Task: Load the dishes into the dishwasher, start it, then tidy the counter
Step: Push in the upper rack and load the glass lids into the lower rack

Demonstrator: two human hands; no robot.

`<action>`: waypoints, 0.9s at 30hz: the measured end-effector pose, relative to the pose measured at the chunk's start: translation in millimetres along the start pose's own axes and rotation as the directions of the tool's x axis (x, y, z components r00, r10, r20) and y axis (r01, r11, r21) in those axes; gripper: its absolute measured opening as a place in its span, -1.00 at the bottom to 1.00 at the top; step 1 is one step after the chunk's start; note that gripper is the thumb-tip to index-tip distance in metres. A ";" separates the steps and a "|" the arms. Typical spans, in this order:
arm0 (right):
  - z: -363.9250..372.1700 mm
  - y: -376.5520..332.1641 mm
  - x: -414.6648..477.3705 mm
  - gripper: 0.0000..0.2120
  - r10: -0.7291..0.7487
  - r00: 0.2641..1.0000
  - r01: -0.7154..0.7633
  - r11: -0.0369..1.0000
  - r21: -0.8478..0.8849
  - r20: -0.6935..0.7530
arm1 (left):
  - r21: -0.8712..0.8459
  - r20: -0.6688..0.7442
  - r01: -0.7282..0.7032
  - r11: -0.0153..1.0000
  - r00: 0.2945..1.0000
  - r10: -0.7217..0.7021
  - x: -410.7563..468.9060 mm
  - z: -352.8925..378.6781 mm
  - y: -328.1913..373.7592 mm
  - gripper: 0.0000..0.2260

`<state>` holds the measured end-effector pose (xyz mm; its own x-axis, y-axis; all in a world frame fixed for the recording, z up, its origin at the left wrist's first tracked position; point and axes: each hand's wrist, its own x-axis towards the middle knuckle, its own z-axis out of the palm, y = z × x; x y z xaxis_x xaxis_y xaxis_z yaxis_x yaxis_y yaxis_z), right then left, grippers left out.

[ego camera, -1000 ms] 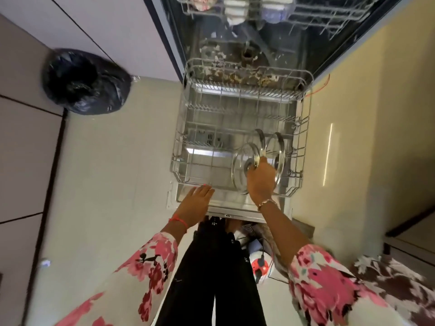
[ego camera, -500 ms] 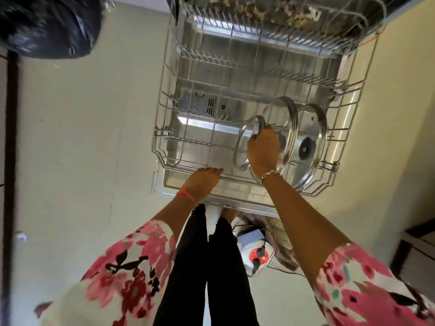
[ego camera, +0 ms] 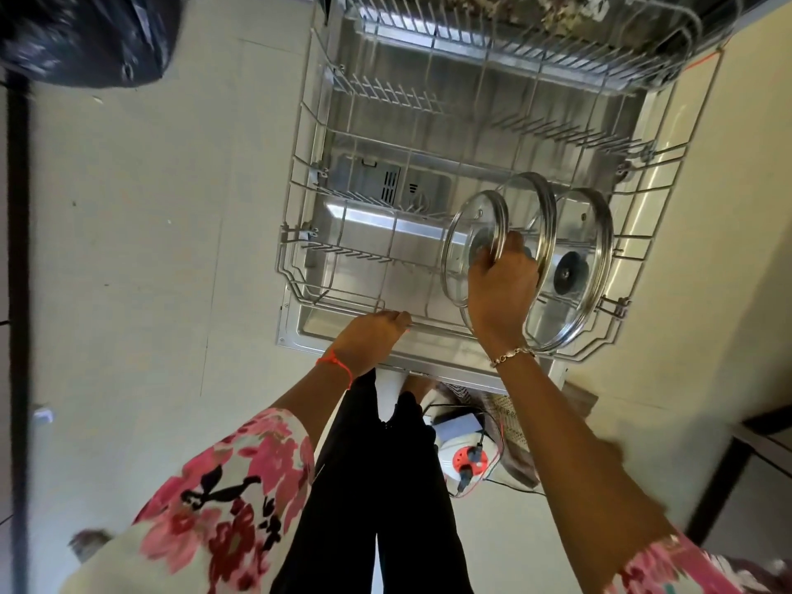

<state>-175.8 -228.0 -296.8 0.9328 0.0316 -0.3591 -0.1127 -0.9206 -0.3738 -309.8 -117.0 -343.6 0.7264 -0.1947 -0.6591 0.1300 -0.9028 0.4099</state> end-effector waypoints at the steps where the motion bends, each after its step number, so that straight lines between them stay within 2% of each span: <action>1: -0.5 -0.4 -0.9 -0.74 -0.005 1.000 0.005 1.000 0.006 -0.007 | -0.009 0.004 0.002 1.000 1.000 -0.002 0.5 -0.1 -0.4 -0.70; 8: 10.3 -3.5 3.8 -0.72 -0.044 0.999 0.044 0.998 -0.039 -0.001 | 0.023 0.006 0.009 1.000 1.000 -0.009 1.7 -0.6 -0.4 -0.72; 14: 31.5 -0.9 10.4 -0.75 -0.096 0.987 0.094 0.995 0.026 0.127 | 0.024 -0.003 0.028 0.999 1.000 -0.028 1.8 0.5 1.2 -0.71; 22: 59.6 11.0 12.7 -0.72 -0.067 0.958 0.020 0.985 0.170 0.278 | 0.033 0.000 0.044 0.999 0.999 -0.044 1.8 3.9 2.4 -0.70; 27: 51.4 15.5 6.2 -0.66 -0.093 0.939 0.016 0.974 0.228 0.331 | 0.045 0.034 0.063 0.997 0.997 -0.065 2.5 -0.1 5.8 -0.72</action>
<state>-189.4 -222.1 -348.8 0.7730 0.2438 -0.5857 -0.1731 -0.8071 -0.5644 -307.1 -122.7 -342.7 0.6929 -0.1490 -0.7055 0.1453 -0.9295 0.3391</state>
